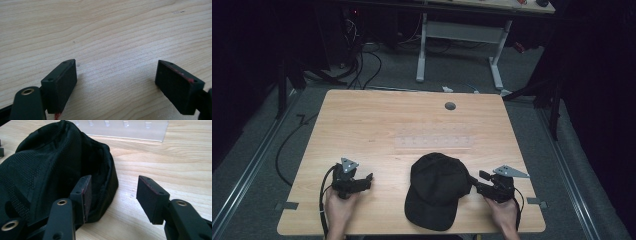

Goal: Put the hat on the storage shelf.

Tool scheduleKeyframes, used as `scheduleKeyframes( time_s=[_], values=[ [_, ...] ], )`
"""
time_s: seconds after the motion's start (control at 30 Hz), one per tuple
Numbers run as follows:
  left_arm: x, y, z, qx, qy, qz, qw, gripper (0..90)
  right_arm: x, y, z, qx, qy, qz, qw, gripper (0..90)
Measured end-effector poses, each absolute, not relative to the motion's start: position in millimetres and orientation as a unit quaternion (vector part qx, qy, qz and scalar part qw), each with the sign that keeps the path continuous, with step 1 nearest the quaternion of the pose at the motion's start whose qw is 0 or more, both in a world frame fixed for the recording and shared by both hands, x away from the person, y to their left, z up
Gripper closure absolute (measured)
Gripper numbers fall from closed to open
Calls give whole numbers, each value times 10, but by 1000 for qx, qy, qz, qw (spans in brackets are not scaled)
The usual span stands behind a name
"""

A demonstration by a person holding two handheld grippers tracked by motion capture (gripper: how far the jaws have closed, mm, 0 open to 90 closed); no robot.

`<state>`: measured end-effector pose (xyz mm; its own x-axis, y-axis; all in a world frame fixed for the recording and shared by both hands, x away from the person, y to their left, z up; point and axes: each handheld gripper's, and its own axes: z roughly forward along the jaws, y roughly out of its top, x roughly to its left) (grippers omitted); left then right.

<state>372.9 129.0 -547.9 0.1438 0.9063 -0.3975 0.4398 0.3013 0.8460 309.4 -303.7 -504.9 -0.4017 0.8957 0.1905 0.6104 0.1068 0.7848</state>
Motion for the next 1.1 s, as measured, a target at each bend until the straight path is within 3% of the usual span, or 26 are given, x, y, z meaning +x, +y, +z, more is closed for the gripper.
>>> scheduleKeyframes(
  time_s=[0.87, 1.1],
  values=[
    [3726, 1288, -5480, 547, 615, 223, 522, 178, 3286, -2831, -5248, 510, 767, 358, 154, 480],
    [3725, 1288, -5480, 547, 615, 224, 522, 178, 3284, -2721, -5257, 481, 790, 329, 193, 585]
  ],
)
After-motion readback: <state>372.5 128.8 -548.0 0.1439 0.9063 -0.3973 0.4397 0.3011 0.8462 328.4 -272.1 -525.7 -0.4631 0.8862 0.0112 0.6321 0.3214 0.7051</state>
